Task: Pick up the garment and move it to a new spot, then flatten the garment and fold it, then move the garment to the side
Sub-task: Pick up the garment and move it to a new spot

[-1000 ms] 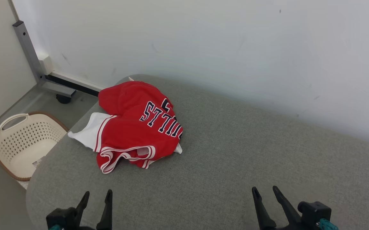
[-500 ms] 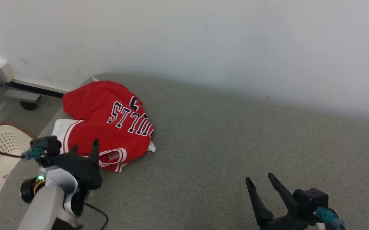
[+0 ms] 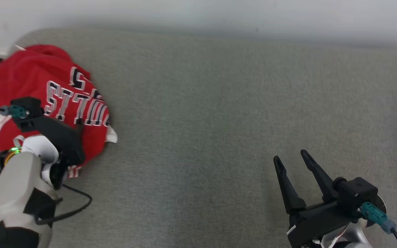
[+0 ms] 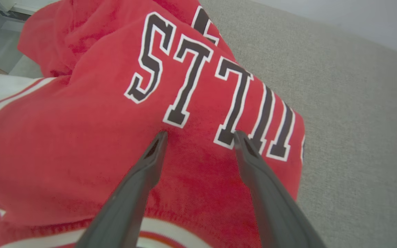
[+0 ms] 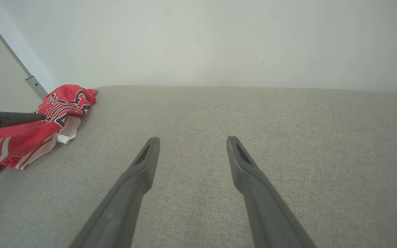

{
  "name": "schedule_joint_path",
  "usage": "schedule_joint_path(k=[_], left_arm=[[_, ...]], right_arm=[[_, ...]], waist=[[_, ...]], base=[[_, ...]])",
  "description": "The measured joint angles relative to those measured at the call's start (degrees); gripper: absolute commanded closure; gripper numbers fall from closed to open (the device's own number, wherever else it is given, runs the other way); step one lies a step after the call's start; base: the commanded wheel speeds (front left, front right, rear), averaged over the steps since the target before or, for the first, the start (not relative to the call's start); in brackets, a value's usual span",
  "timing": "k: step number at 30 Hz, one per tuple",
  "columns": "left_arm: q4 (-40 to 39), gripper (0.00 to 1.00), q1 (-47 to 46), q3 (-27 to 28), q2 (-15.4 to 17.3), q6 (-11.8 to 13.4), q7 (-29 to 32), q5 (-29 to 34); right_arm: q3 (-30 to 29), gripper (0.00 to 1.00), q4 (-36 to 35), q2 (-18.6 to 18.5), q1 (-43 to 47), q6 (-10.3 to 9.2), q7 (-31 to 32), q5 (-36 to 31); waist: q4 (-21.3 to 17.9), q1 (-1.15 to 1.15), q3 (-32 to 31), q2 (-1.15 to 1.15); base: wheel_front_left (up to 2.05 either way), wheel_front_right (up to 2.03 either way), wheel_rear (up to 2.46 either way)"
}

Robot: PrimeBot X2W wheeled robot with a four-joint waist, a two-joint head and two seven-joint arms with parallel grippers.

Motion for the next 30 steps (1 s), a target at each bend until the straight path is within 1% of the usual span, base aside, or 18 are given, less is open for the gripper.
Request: schedule_joint_path(k=[2,4,6,9,12,13,14,15,16,21,27,30], left_arm=[[1.3,0.0,-1.3,-0.1,0.7,0.2,0.5,0.1],[2.2,0.0,-2.4,-0.1,0.9,1.4,0.5,0.1],[2.8,0.0,-3.2,-0.2,1.0,2.9,-0.2,0.7],[4.7,0.0,-4.0,0.1,1.3,6.3,-0.1,0.8],[6.0,0.0,-5.1,0.2,1.8,8.2,-0.1,1.1],[6.4,0.51,-5.2,0.3,1.7,8.8,-0.1,1.0],[6.6,0.71,-5.2,0.3,1.8,9.1,-0.3,1.0],[6.8,0.71,-5.2,0.2,1.9,9.2,-0.5,1.1],[7.0,1.0,-5.2,0.0,1.9,9.3,-0.7,1.1],[7.8,1.0,-4.9,-1.0,1.7,9.1,-1.6,1.6],[8.0,1.0,-2.5,-2.5,1.8,7.2,-3.4,2.4],[6.8,1.0,-2.5,-3.0,1.9,6.3,-4.7,2.6]], right_arm=[[0.0,0.0,-0.7,0.0,-0.2,0.0,0.0,-0.1],[0.1,0.0,-1.0,0.0,-0.2,0.0,0.0,-0.3],[0.2,0.0,-1.2,0.0,-0.3,0.0,-0.1,-0.3],[0.3,0.0,-1.3,0.0,-0.6,0.0,-0.1,-0.5],[0.3,0.0,-1.2,0.0,-0.7,0.0,-0.3,-0.6],[0.3,0.0,-1.1,0.0,-0.8,0.0,-0.3,-0.6],[0.2,0.0,-0.9,0.0,-0.8,0.0,-0.4,-0.7],[0.2,0.0,-0.6,0.0,-0.8,0.0,-0.5,-0.6],[0.1,0.0,-0.4,0.0,-0.8,0.0,-0.5,-0.6],[1.3,0.0,1.8,0.2,-0.8,0.0,-1.0,0.0],[2.2,0.0,6.3,0.6,-0.2,0.0,-3.1,1.3],[2.1,0.0,8.5,0.9,1.1,0.0,-4.2,2.0]], waist=[[-1.1,0.0,2.1,0.0],[-2.2,0.0,4.1,0.0],[-3.2,0.0,5.8,0.0],[-4.6,0.0,8.0,0.0],[-6.0,-0.02,9.5,-0.01],[-6.5,-0.02,9.8,-0.02],[-6.9,-0.03,10.0,-0.03],[-7.2,-0.03,10.1,-0.03],[-7.3,-0.03,9.9,-0.03],[-7.8,-0.01,7.9,-0.01],[-7.6,-0.01,2.7,-0.01],[-7.4,-0.01,-0.7,-0.01]], base=[[0.0,0.0,0.0],[0.0,0.0,0.0],[0.0,0.0,0.0],[0.0,0.0,0.0],[0.0,0.0,0.0],[0.0,0.0,0.0],[0.0,0.0,0.0],[0.0,0.0,0.0],[0.0,0.0,0.0],[0.0,0.0,0.0],[0.0,0.0,0.0],[0.0,0.0,0.0]])
